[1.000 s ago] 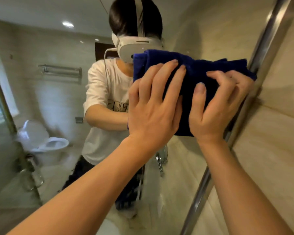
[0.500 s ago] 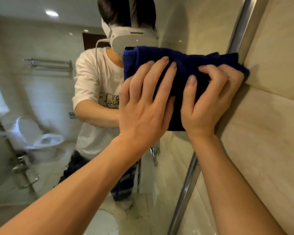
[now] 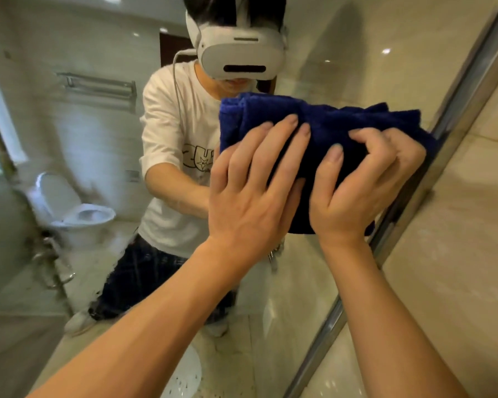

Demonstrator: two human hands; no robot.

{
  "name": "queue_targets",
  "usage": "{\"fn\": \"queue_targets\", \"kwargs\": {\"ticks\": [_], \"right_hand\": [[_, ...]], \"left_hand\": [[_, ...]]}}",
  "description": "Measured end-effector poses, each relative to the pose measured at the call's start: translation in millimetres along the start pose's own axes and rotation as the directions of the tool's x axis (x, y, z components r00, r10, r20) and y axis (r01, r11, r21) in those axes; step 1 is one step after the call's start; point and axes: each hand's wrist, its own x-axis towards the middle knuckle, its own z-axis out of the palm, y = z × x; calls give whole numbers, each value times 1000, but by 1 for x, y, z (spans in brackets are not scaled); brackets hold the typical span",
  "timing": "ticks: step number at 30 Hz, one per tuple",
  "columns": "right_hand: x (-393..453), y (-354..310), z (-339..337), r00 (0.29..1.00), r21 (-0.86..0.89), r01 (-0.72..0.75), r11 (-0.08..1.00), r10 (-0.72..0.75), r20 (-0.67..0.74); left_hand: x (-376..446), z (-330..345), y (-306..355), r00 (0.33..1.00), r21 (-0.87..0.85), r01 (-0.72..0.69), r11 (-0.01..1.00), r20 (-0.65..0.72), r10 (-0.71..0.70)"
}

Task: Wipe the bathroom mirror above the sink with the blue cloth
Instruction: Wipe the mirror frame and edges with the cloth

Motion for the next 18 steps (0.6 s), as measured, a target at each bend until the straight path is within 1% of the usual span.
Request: {"fn": "queue_targets", "kwargs": {"ticks": [6, 11, 14, 18], "right_hand": [[-8, -25, 11, 999, 31, -41, 999, 41, -11], [-9, -42, 16, 997, 8, -79, 997, 79, -8], [-11, -55, 21, 995, 6, -95, 995, 95, 4], [-10, -83, 33, 994, 46, -103, 994, 102, 24]], "left_hand": [[-6, -8, -26, 1000, 34, -28, 999, -4, 28], [-7, -15, -39, 999, 18, -32, 999, 5, 32], [-7, -23, -51, 1000, 8, -23, 1000, 4, 23], [-6, -38, -78, 1000, 13, -6, 1000, 7, 6]]}}
